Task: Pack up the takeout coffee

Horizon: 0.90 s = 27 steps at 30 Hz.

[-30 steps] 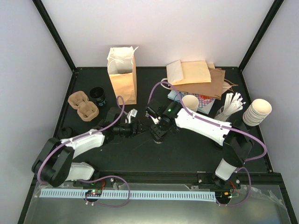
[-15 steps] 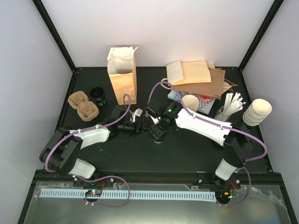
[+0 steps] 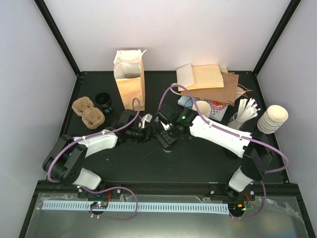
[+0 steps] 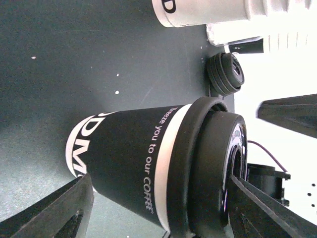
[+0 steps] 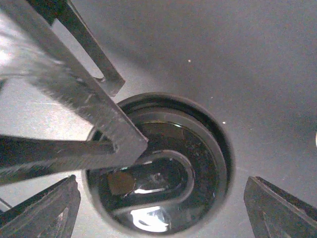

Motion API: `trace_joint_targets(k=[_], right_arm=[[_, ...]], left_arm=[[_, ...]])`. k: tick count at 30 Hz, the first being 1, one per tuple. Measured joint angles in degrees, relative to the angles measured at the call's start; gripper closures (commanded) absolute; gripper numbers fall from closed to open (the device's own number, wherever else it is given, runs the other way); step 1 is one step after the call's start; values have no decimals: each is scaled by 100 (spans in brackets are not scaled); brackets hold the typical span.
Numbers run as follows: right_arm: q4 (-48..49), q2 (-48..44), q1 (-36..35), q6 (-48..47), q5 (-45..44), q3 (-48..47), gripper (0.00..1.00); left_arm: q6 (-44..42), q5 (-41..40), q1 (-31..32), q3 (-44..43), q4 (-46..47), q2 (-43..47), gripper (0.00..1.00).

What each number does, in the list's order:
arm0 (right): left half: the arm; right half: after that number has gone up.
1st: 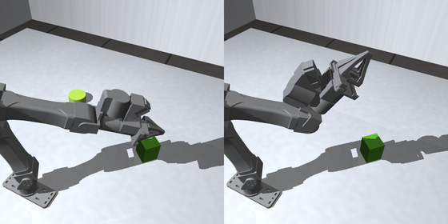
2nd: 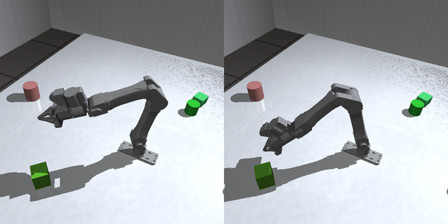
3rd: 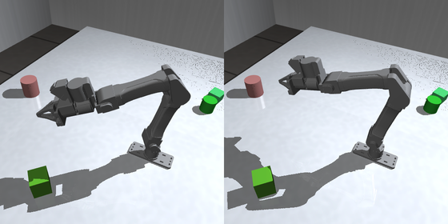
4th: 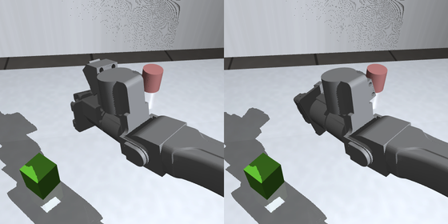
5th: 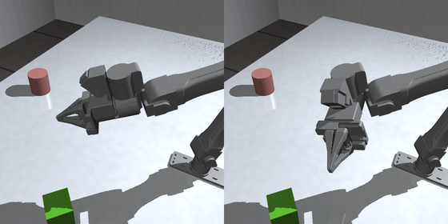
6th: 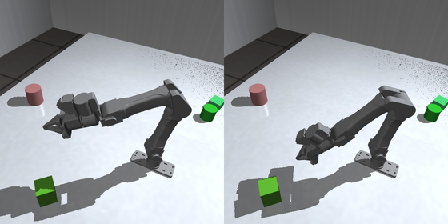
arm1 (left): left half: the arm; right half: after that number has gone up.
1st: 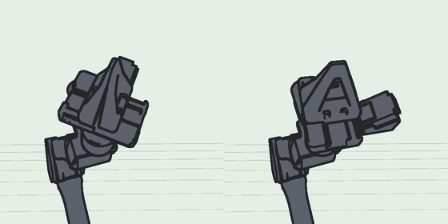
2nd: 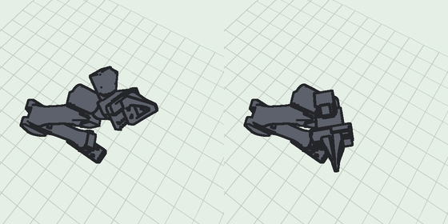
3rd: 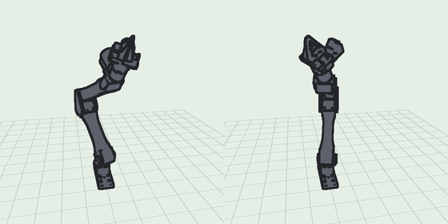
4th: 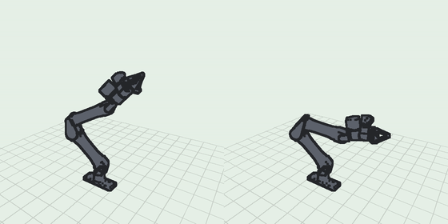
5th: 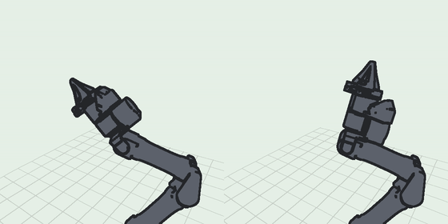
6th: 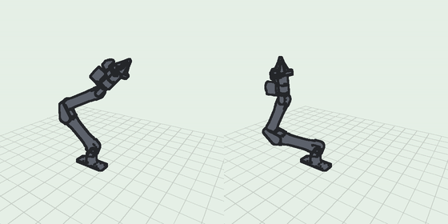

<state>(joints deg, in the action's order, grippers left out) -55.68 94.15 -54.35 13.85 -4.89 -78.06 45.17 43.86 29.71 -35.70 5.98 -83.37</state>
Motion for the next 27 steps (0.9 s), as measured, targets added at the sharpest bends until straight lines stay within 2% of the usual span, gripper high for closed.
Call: trace_joint_targets(k=[7,11,13,20,27], right_arm=[[42,-866,136,129,101,4,7],[348,-1425,656,208,551,282,9],[562,-1683,1005,273,898,592,11],[1596,-2437,2109,706,2247,1998,20],[2326,-3058,2544,1259,2568,2741,22]], left_arm=[[-442,-286,2,-315,-804,400,18],[-905,-557,42,-671,-1399,769,15],[-1241,-837,190,-916,-1812,914,12],[-2282,-2330,1335,-2199,-3434,907,1],[-2691,-3550,1862,-3178,-4524,90,1]])
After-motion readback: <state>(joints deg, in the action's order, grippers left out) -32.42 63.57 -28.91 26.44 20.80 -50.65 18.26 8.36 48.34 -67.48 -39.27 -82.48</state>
